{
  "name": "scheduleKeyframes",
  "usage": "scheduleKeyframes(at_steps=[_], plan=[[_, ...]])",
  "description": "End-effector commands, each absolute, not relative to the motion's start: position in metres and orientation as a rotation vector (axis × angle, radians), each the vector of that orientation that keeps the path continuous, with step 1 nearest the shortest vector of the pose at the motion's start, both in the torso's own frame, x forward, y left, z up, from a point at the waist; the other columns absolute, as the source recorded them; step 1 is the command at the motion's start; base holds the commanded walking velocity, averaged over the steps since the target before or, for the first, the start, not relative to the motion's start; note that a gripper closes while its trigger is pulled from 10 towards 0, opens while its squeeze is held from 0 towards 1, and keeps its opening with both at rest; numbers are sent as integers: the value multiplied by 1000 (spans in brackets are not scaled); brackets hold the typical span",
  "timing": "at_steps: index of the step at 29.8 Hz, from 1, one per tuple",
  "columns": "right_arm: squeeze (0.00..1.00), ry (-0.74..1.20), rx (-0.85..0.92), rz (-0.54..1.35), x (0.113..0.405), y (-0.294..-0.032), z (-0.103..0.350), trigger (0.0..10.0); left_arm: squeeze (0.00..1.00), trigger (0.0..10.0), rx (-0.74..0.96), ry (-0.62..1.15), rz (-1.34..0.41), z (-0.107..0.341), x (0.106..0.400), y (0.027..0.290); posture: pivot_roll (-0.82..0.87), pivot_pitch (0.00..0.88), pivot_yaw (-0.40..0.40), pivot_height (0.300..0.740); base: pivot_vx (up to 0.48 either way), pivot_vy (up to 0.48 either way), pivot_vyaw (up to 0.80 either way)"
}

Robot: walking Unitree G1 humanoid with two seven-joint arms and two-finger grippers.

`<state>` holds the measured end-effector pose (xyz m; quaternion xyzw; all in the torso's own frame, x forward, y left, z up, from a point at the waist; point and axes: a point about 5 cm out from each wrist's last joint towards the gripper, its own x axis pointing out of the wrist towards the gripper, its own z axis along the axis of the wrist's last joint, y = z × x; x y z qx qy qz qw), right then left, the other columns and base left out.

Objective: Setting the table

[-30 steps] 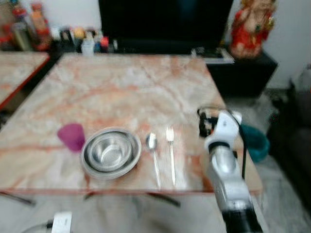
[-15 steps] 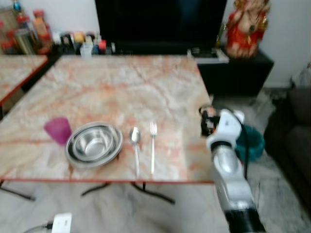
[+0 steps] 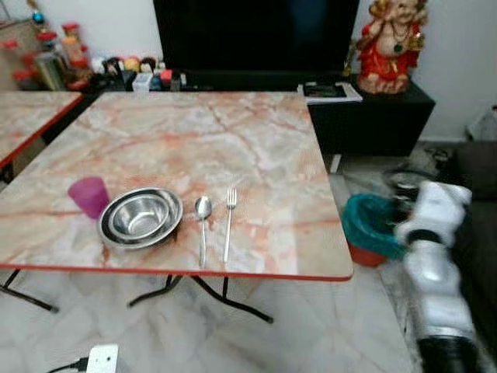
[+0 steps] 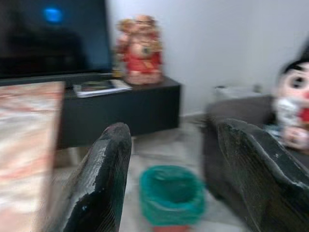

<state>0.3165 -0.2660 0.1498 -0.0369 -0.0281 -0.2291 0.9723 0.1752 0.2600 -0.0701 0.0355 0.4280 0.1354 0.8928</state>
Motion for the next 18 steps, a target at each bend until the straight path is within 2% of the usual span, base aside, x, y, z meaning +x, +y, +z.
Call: scheduleKeyframes(at_steps=[1, 2, 5, 8, 11, 14, 15, 18], plan=[[0, -7, -49, -483, 314, -273, 137, 10000, 0, 10000, 91, 894, 275, -69, 175, 263, -14, 66, -8, 740, 0, 0, 0], [0, 42, -52, -525, 308, -288, 125, 10000, 0, 10000, 91, 895, 274, -70, 175, 263, -14, 68, -9, 740, 0, 0, 0], [0, 113, -72, -586, 297, -308, 105, 10000, 0, 10000, 91, 896, 273, -70, 175, 263, -15, 66, -9, 740, 0, 0, 0], [0, 266, -74, -647, 275, -327, 68, 10000, 0, 10000, 90, 897, 272, -70, 175, 262, -13, 75, -10, 740, 0, 0, 0], [0, 335, -71, -654, 264, -330, 51, 10000, 0, 10000, 91, 898, 273, -70, 176, 262, -13, 77, -11, 740, 0, -102, 0], [0, 462, -64, -650, 244, -330, 21, 10000, 0, 10000, 87, 899, 280, -70, 175, 262, -12, 78, -12, 740, 0, -480, 0], [0, 533, -52, -643, 229, -327, 2, 10000, 0, 10000, 87, 901, 282, -70, 174, 262, -11, 79, -12, 740, 0, -480, 0], [0, 610, -29, -644, 210, -322, -17, 10000, 0, 10000, 87, 902, 284, -70, 174, 263, -11, 77, -11, 740, 0, -436, 0]])
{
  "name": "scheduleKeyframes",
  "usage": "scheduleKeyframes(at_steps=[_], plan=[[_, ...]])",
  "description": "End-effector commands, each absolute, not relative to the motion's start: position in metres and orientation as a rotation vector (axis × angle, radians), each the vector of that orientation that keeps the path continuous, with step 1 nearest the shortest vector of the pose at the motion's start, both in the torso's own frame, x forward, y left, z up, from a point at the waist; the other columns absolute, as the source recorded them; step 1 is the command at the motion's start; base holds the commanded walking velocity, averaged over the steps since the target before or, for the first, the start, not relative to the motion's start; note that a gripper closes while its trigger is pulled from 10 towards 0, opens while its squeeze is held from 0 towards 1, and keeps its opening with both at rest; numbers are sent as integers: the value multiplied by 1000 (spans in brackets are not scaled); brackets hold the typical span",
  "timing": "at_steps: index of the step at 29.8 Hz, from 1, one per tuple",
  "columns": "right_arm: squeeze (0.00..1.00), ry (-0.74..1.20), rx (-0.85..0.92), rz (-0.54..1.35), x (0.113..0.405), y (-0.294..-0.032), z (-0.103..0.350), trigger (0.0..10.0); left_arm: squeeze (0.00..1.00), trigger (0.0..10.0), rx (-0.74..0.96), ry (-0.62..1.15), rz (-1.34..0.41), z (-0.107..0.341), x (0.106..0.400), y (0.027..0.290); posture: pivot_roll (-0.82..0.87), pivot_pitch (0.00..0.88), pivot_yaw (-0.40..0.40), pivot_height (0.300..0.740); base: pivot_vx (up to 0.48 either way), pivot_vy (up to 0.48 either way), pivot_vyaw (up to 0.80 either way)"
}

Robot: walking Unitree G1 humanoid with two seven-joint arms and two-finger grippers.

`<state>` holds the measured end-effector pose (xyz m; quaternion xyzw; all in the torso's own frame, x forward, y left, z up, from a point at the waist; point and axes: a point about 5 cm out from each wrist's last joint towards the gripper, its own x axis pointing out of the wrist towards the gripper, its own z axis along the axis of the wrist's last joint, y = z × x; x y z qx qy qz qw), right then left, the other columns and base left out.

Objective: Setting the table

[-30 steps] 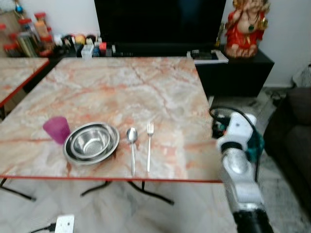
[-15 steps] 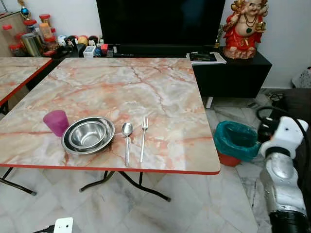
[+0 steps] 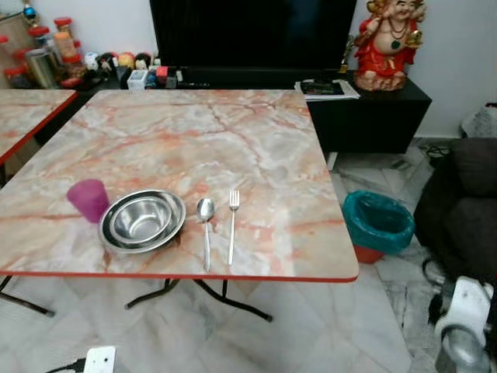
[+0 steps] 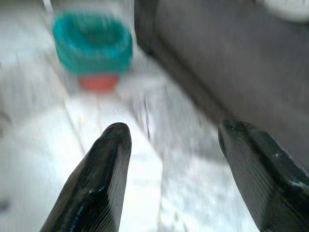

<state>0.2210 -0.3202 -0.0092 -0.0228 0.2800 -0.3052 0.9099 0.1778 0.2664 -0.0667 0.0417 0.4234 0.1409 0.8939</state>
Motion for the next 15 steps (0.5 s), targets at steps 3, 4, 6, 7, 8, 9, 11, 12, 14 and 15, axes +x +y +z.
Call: scheduleKeyframes(at_steps=[3, 4, 6, 7, 8, 9, 11, 12, 14, 15], plan=[[0, 729, -15, -651, 185, -313, -40, 10000, 0, 10000, 86, 902, 285, -71, 173, 263, -13, 77, -10, 740, 0, -392, 0], [0, 756, 2, -650, 178, -310, -46, 10000, 0, 10000, 85, 902, 285, -71, 173, 262, -15, 76, -10, 740, 0, -352, 0], [0, 800, 18, -648, 166, -304, -55, 10000, 0, 10000, 84, 903, 284, -71, 173, 262, -15, 77, -10, 740, 0, -345, 0], [0, 855, 26, -642, 155, -299, -63, 10000, 0, 10000, 83, 903, 284, -71, 173, 262, -15, 78, -10, 740, 0, -330, 0], [0, 879, 36, -630, 149, -295, -68, 10000, 0, 10000, 82, 903, 283, -71, 174, 261, -15, 77, -10, 740, 0, -304, 0], [0, 882, 37, -626, 148, -294, -69, 10000, 0, 10000, 82, 903, 282, -71, 174, 261, -15, 77, -10, 740, 0, -304, 0], [0, 915, 50, -627, 141, -288, -74, 10000, 0, 10000, 80, 901, 282, -71, 174, 261, -16, 76, -12, 740, 0, -317, 0], [0, 920, 54, -629, 139, -287, -75, 10000, 0, 10000, 79, 901, 282, -71, 174, 261, -16, 76, -12, 740, 0, -334, 0], [0, 930, 58, -630, 137, -286, -77, 10000, 0, 10000, 80, 902, 280, -71, 174, 260, -16, 76, -12, 740, 0, -262, 0], [0, 930, 58, -630, 137, -286, -77, 10000, 0, 10000, 80, 902, 280, -71, 174, 260, -16, 76, -12, 740, 0, -262, 0]])
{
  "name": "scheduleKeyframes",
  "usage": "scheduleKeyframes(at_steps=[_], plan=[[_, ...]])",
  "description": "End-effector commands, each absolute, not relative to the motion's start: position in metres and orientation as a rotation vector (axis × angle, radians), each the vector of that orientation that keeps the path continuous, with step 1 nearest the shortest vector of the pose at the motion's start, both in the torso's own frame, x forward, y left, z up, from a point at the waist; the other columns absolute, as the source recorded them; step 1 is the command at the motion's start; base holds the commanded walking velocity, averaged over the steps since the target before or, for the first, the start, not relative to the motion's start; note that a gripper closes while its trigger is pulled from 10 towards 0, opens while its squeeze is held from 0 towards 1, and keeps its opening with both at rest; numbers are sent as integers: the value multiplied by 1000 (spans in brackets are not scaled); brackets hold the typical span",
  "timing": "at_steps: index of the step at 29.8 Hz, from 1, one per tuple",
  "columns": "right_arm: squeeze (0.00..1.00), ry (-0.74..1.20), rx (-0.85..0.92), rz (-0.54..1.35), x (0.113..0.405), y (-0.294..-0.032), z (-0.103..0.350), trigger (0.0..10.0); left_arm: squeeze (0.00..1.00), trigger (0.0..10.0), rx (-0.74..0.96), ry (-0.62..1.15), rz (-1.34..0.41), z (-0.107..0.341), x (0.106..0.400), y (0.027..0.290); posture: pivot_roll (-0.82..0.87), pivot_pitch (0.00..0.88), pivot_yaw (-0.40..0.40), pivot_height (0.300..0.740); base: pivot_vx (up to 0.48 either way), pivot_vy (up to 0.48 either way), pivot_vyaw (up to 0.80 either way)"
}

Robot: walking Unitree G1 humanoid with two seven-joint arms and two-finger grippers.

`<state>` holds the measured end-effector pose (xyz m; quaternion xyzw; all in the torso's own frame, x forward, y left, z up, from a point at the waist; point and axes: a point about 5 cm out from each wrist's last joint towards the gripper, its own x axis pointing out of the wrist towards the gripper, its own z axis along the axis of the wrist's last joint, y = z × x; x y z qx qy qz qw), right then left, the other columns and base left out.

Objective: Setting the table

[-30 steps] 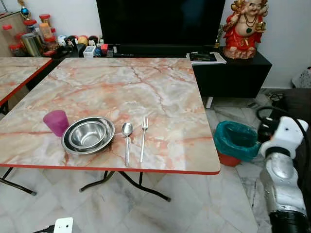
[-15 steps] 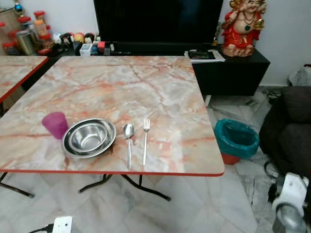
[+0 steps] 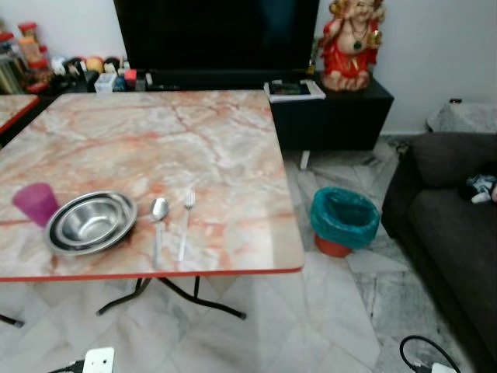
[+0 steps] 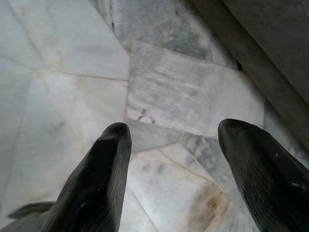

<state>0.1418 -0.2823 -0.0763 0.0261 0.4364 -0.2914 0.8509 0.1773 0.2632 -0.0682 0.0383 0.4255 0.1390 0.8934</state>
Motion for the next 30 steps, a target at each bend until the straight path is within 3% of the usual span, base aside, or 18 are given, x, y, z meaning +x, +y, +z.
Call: scheduleKeyframes(at_steps=[1, 18, 30], plan=[[0, 931, 59, -630, 136, -286, -77, 10000, 0, 10000, 80, 902, 280, -71, 174, 260, -16, 76, -12, 740, 0, -262, 0], [0, 1032, 185, -504, 116, -266, -93, 10000, 0, 10000, 64, 913, 279, -72, 174, 257, -18, 77, -21, 740, 0, -60, 0], [0, 998, 218, -509, 122, -268, -90, 10000, 0, 10000, 64, 917, 280, -73, 172, 257, -17, 75, -20, 740, 0, 0, -133]])
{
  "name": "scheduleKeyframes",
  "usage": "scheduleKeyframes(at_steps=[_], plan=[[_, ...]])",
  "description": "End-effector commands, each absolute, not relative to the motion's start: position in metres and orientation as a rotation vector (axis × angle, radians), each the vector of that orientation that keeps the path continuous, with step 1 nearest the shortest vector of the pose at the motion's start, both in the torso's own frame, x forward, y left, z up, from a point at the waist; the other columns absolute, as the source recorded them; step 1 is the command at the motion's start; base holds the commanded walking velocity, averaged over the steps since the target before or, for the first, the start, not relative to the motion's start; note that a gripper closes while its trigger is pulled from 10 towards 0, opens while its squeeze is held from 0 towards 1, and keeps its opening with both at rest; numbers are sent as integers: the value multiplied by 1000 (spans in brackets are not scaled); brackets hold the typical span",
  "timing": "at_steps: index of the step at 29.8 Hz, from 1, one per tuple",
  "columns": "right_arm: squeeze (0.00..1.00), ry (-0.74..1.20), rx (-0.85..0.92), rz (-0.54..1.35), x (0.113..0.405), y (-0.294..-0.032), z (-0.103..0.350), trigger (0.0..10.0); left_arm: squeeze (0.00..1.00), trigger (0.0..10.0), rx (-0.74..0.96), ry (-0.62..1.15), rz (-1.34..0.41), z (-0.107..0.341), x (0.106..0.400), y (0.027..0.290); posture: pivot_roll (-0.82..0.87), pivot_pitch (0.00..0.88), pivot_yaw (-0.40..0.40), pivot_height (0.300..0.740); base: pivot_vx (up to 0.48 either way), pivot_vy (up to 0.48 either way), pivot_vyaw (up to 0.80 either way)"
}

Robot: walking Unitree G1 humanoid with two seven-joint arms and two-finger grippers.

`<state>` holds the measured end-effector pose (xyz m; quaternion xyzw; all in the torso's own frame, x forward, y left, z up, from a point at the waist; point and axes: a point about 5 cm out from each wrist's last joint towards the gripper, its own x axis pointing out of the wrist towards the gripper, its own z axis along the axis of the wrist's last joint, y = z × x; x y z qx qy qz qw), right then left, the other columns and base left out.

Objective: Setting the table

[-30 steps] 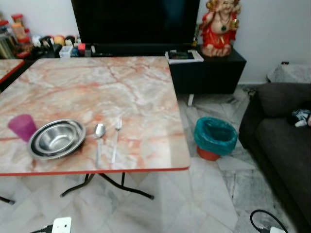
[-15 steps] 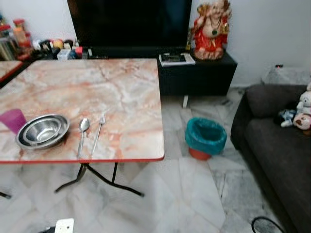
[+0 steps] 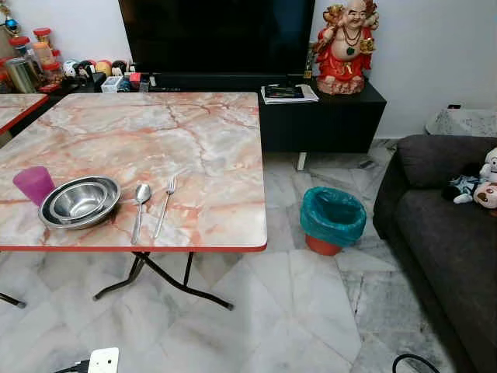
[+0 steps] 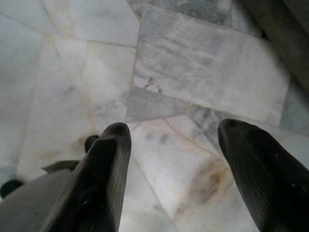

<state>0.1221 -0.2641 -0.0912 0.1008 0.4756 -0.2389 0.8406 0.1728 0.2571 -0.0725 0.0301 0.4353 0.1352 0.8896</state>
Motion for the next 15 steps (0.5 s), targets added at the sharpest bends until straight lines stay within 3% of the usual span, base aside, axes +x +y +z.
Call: scheduleKeyframes(at_steps=[1, 14, 15], plan=[[0, 1000, 213, -506, 123, -268, -90, 10000, 0, 10000, 65, 918, 280, -73, 172, 258, -17, 75, -20, 740, 0, 0, -800], [0, 1016, 189, -491, 122, -265, -91, 10000, 0, 10000, 77, 933, 286, -74, 163, 267, -13, 57, -16, 740, 0, 0, -794], [0, 1014, 190, -492, 122, -265, -91, 10000, 0, 10000, 76, 932, 285, -74, 163, 266, -12, 57, -16, 740, 0, 0, 0]])
